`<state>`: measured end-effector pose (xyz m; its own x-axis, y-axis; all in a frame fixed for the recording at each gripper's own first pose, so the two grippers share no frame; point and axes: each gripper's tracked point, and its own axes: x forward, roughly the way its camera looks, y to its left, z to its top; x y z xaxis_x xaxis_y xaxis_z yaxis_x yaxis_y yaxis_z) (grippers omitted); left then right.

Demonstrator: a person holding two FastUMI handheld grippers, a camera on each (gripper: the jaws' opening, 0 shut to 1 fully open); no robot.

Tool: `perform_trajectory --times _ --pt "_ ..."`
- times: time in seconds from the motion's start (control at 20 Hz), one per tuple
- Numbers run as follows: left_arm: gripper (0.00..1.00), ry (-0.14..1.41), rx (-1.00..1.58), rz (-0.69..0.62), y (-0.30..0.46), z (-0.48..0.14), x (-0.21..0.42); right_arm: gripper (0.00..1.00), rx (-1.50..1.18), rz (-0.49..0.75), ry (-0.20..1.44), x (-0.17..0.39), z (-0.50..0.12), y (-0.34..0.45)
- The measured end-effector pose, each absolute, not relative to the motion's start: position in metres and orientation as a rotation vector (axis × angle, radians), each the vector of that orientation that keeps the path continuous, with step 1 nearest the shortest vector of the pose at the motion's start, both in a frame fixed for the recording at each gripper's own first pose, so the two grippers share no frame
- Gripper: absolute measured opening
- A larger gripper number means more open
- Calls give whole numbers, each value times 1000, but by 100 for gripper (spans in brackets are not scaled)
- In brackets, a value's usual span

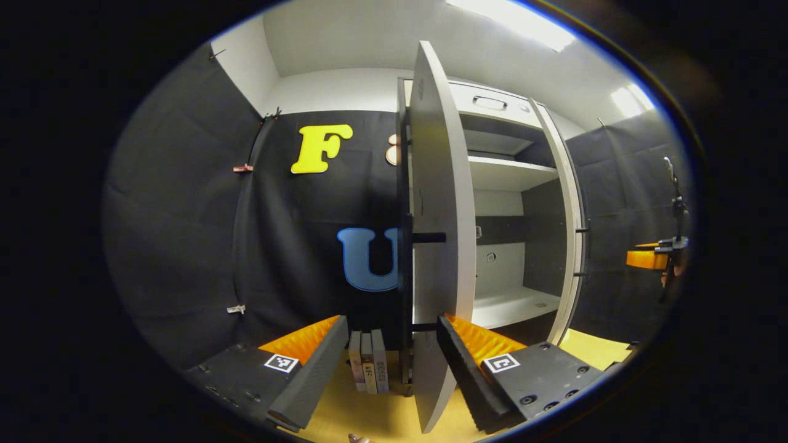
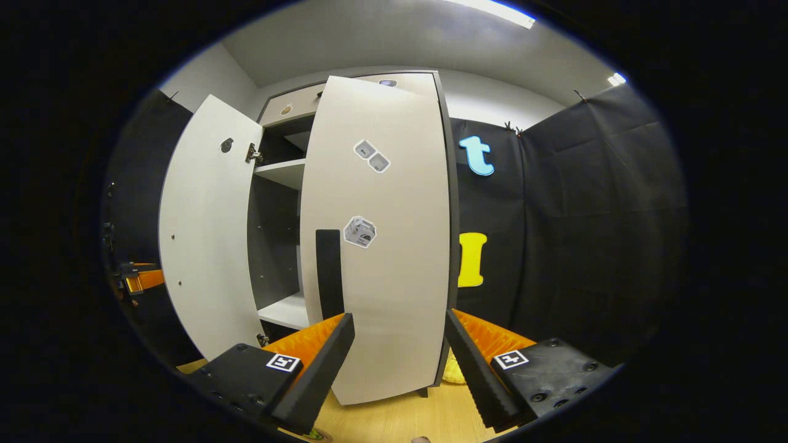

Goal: Grasp the bottle in the cabinet with the left hand and place it on the coaster, then close the right door with the right hand and the left door with the left hand.

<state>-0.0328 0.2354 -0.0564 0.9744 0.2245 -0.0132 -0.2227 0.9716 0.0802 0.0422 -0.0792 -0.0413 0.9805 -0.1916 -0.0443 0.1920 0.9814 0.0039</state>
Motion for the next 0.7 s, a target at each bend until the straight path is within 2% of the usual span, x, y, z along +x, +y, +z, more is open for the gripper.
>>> perform_trajectory --times 0.1,0.15,0.2,0.3,0.35,0.4,0.7 --pt "93 24 83 196 227 -58 -27 98 6 -193 39 40 -39 -78" --pt "89 27 64 175 223 -59 -25 98 1 -198 40 37 -39 -79" --pt "93 28 42 154 218 -60 -22 98 -5 -204 42 34 -39 -81" --pt "93 27 19 118 207 -61 -16 98 -9 -215 45 32 -38 -85" --pt "89 27 18 100 200 -61 -13 98 -8 -218 45 29 -39 -86" --pt "93 25 22 79 192 -61 -8 98 -7 -222 43 26 -38 -87" --pt "93 28 14 -125 120 -71 18 98 -19 -265 29 8 -31 -103"
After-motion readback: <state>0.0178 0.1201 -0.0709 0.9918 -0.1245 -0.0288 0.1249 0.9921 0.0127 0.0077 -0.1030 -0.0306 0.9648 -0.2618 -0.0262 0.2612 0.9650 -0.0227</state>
